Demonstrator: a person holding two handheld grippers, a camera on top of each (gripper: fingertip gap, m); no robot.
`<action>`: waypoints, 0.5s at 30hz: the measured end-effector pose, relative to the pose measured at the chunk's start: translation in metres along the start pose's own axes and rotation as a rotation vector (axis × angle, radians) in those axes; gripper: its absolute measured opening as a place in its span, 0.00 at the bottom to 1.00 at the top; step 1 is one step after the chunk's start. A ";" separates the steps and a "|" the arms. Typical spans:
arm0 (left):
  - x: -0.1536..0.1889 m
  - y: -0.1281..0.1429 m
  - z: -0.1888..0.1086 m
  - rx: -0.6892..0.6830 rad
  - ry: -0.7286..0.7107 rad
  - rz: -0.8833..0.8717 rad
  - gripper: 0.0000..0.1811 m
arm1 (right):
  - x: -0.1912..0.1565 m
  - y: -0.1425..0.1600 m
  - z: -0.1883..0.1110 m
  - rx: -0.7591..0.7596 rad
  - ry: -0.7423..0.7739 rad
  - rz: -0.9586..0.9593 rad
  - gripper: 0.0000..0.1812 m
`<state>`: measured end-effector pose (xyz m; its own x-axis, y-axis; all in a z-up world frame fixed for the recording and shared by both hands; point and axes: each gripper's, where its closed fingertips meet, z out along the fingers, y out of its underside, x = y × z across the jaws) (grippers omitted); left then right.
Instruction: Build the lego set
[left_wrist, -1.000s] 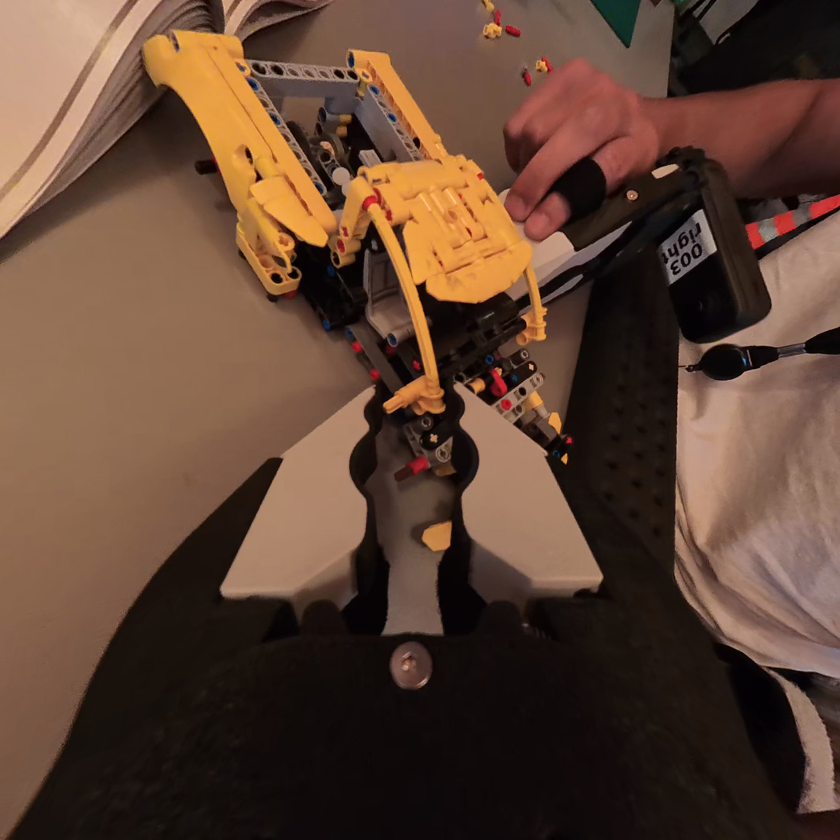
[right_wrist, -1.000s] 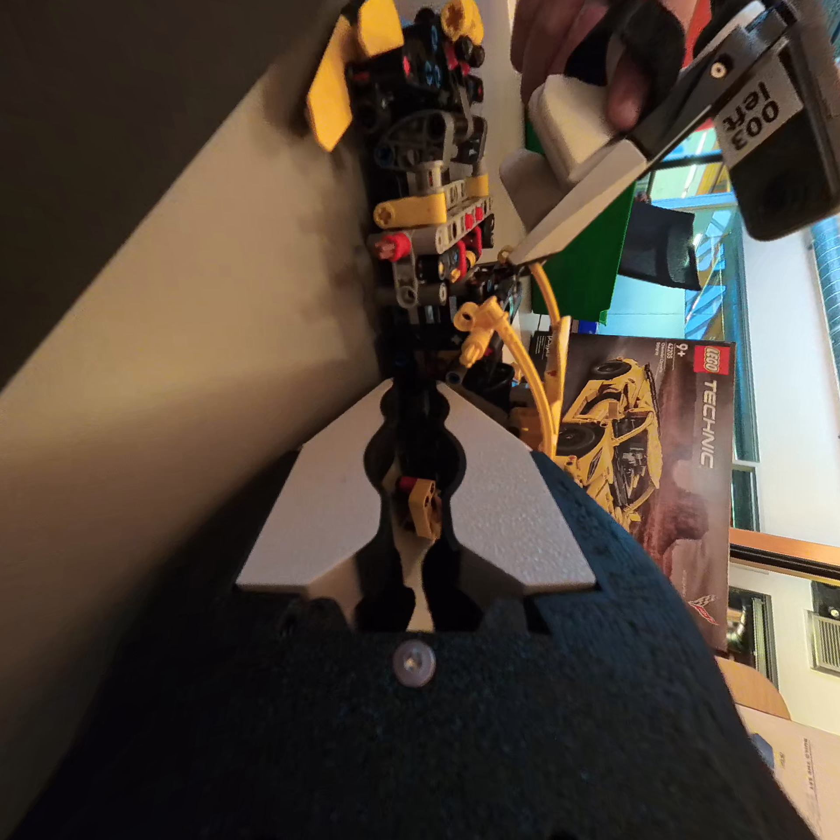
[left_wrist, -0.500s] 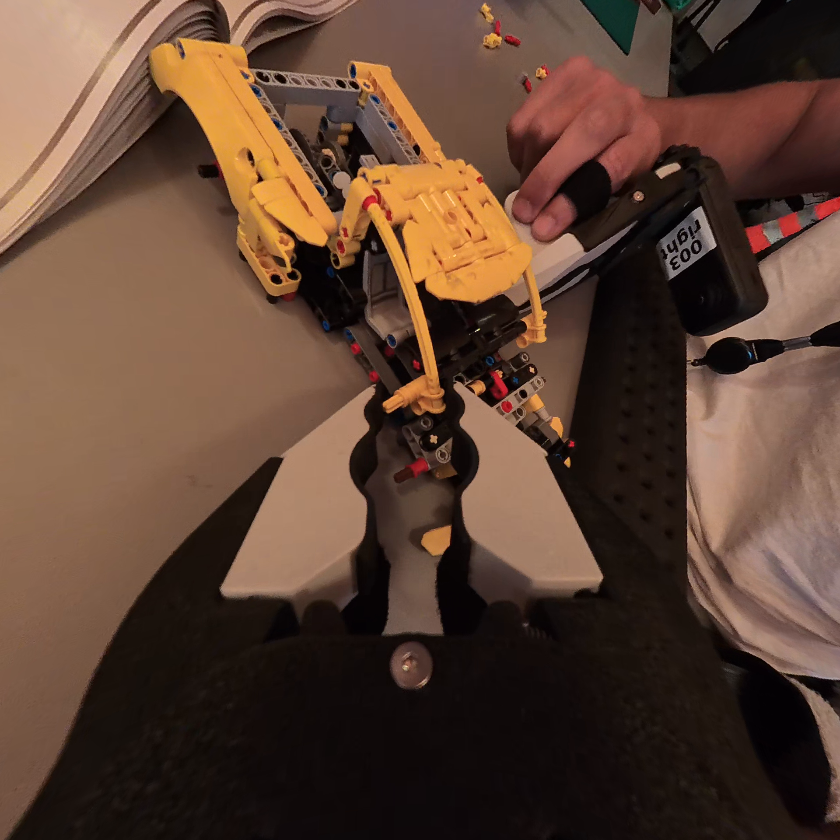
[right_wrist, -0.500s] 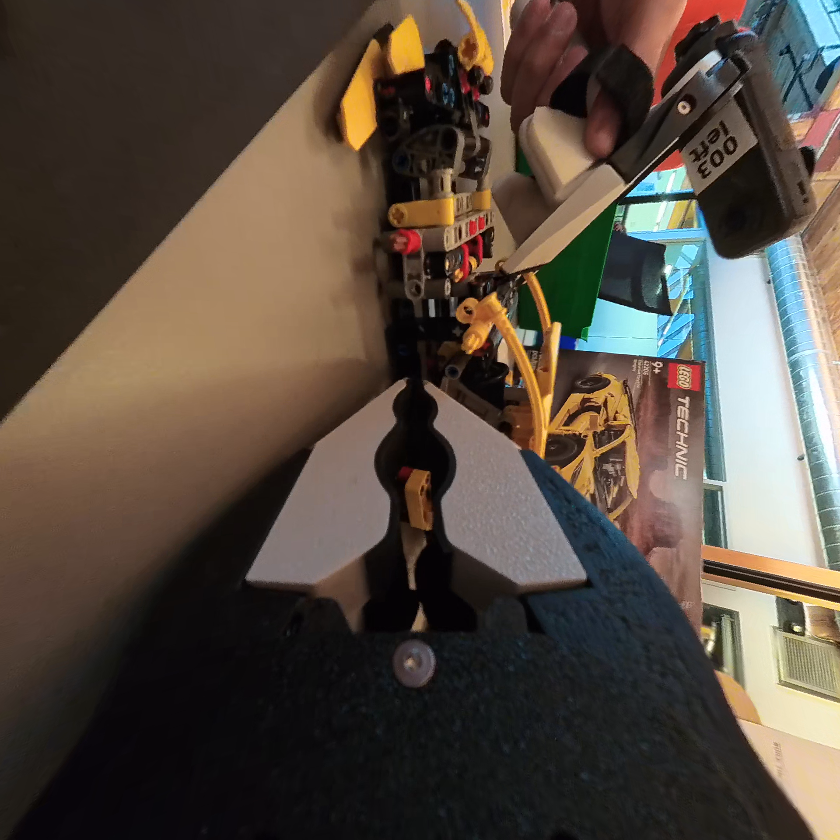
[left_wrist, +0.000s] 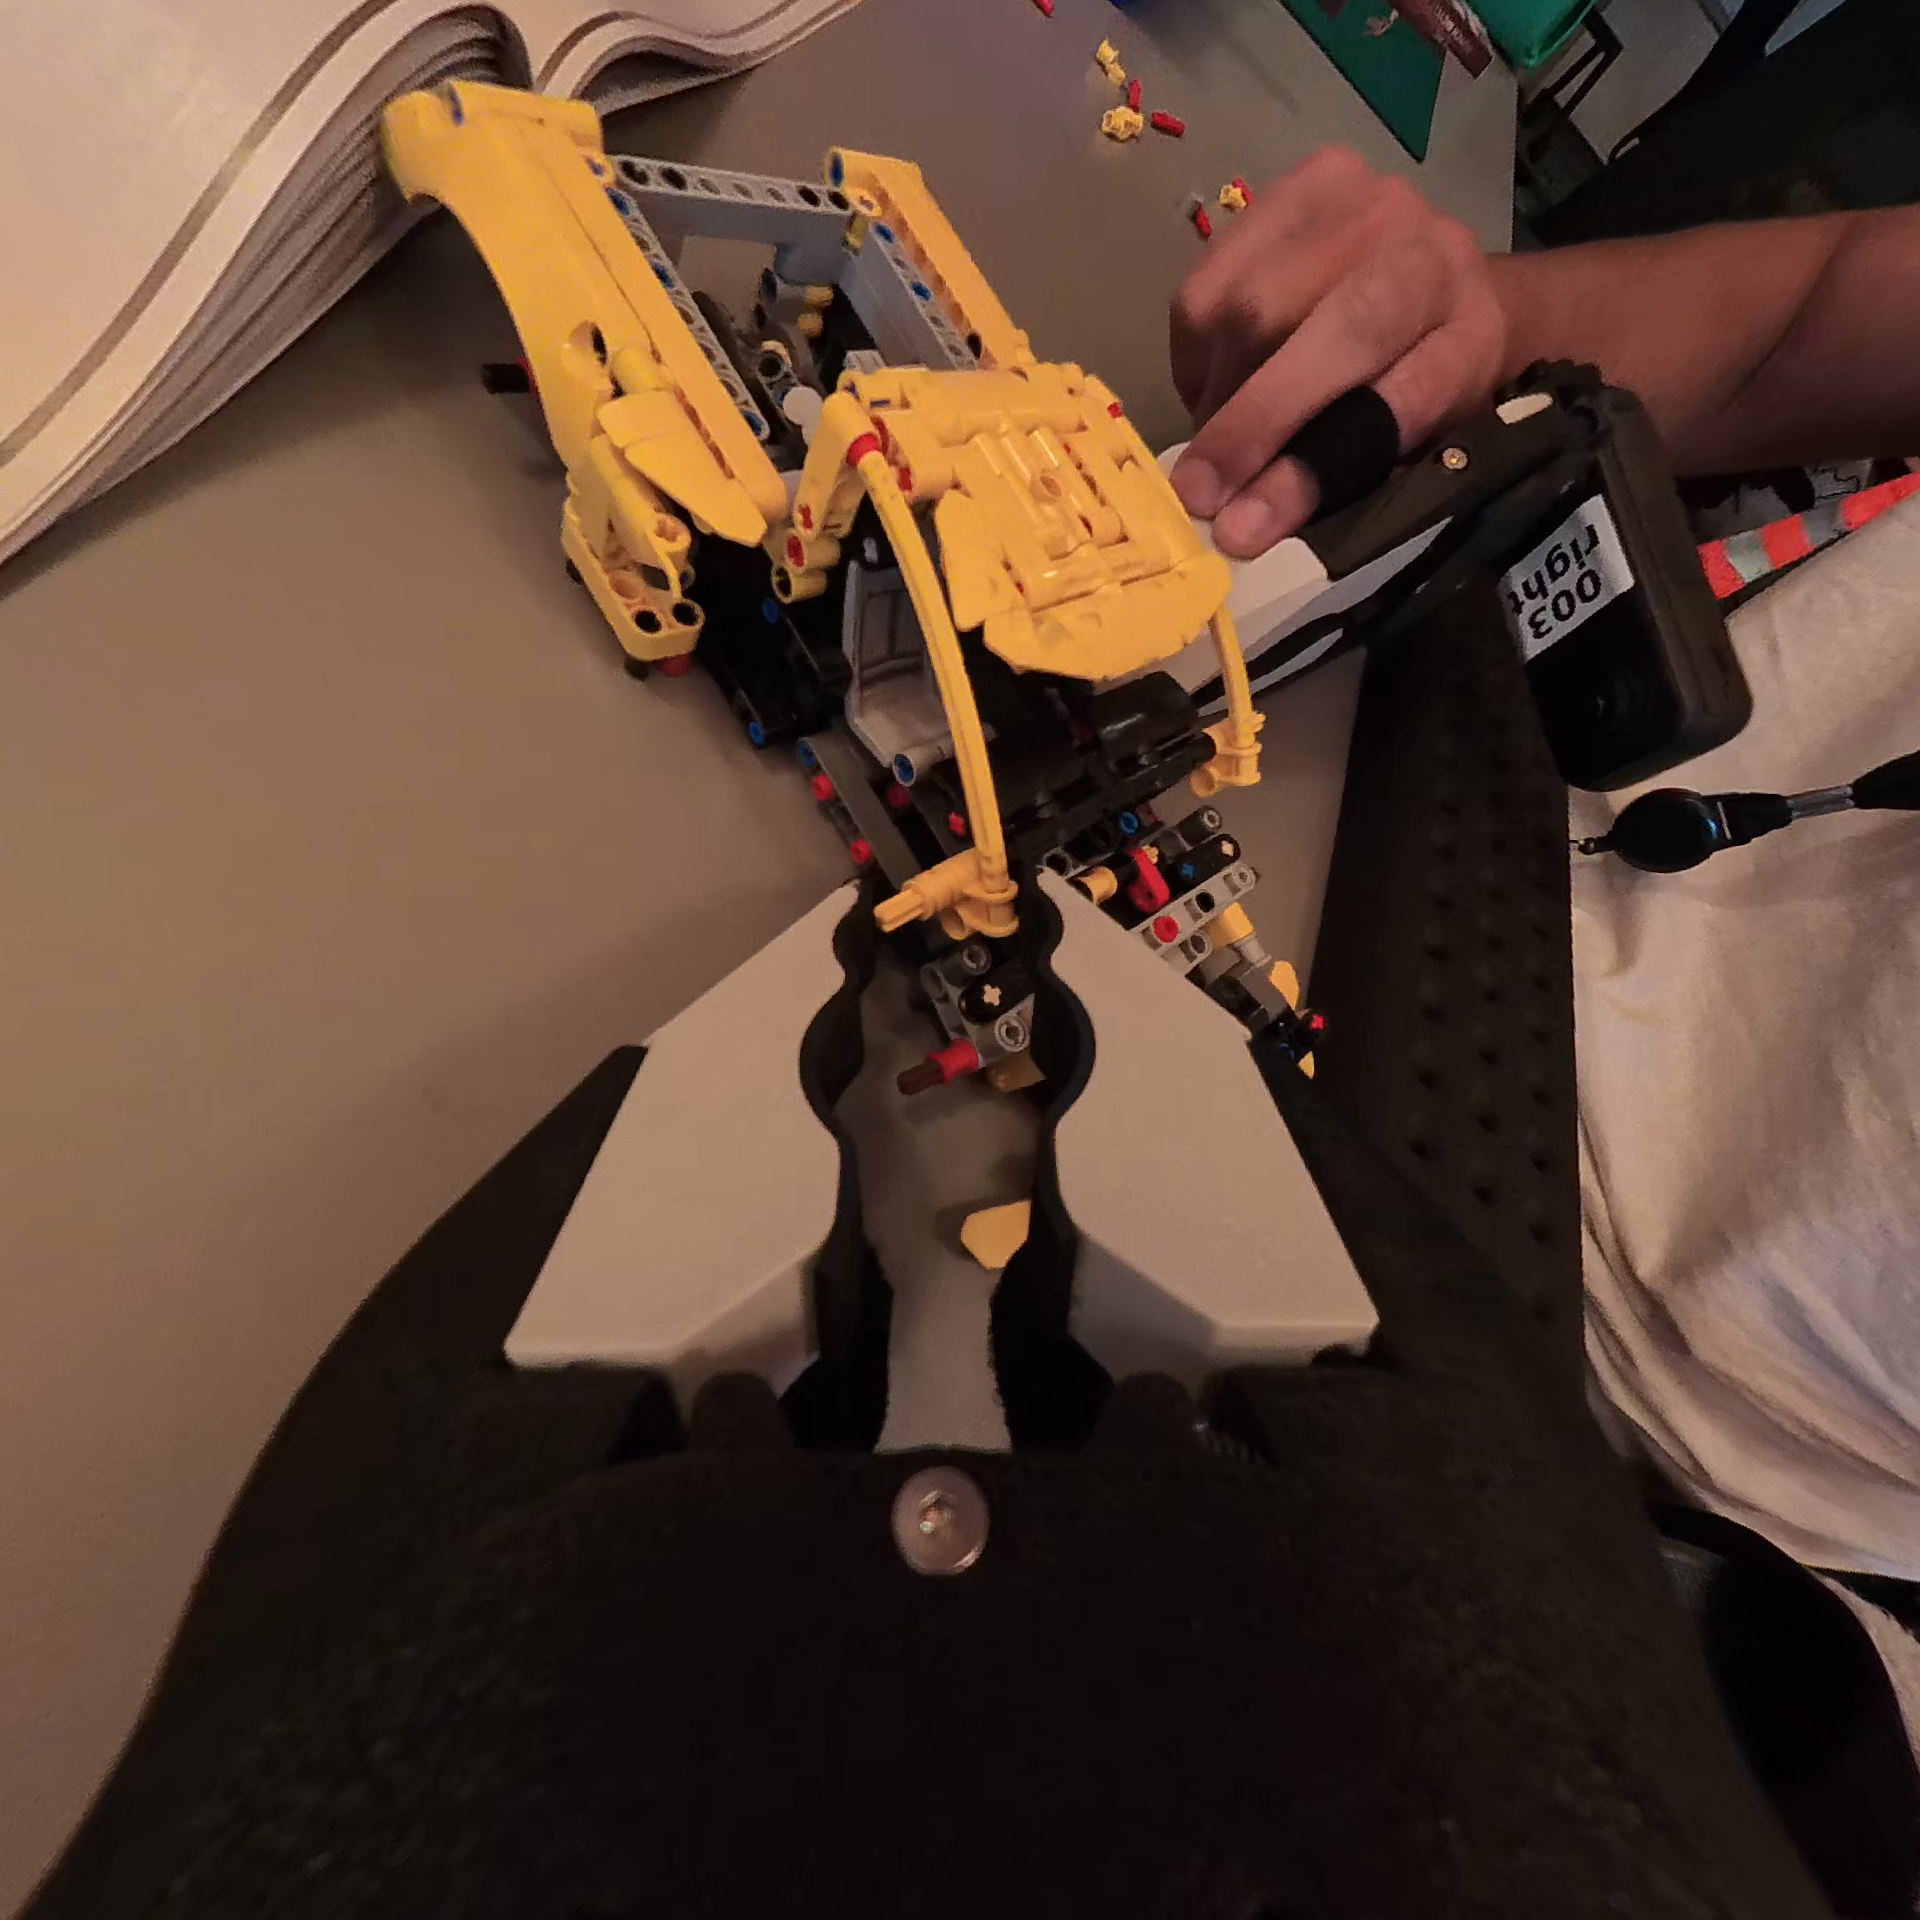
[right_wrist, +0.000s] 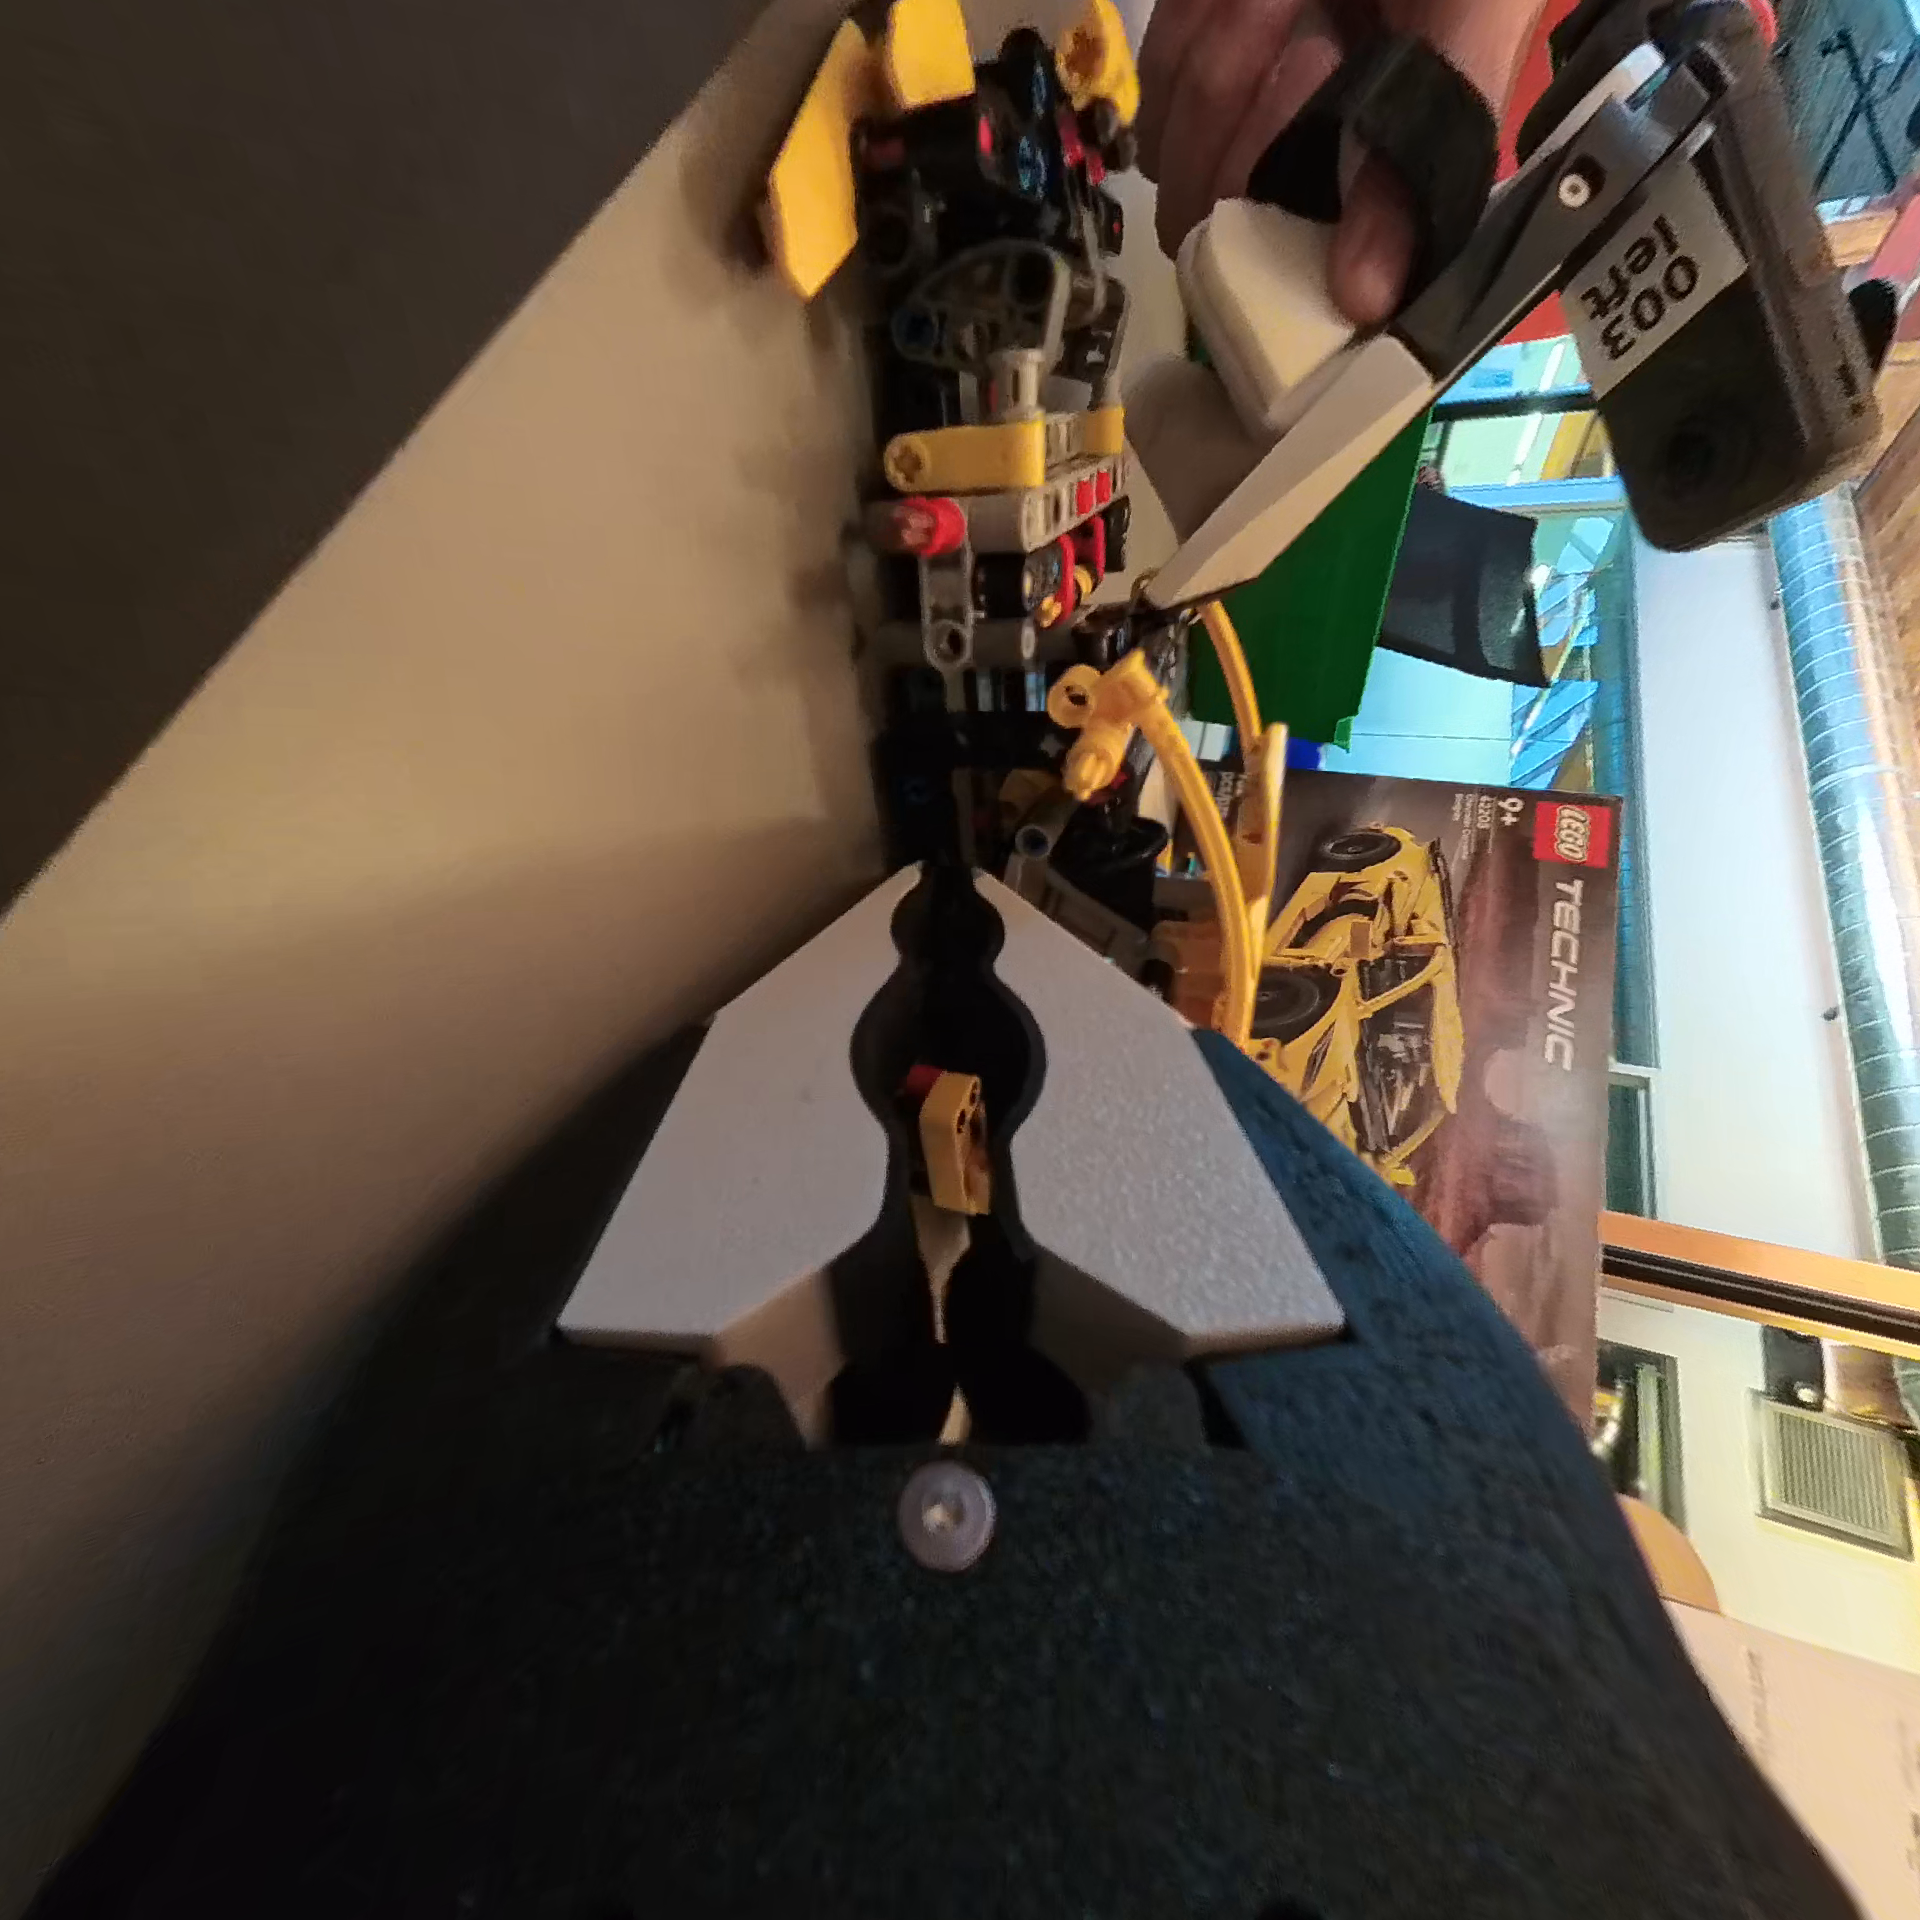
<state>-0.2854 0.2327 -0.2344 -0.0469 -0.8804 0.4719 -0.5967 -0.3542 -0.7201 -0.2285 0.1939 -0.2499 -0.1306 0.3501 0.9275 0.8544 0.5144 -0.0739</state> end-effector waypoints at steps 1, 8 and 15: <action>0.000 0.000 0.001 -0.003 -0.004 0.003 0.15 | 0.000 0.001 -0.001 -0.001 0.010 0.000 0.01; -0.005 -0.004 0.004 -0.037 -0.064 0.040 0.15 | -0.009 0.003 -0.014 0.008 -0.037 0.065 0.00; -0.012 -0.003 -0.001 -0.023 -0.092 0.029 0.15 | 0.002 0.012 -0.034 0.006 0.019 0.186 0.00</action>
<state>-0.2836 0.2452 -0.2373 0.0085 -0.9157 0.4017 -0.6147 -0.3216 -0.7202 -0.2015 0.1742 -0.2370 0.0393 0.4251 0.9043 0.8597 0.4468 -0.2474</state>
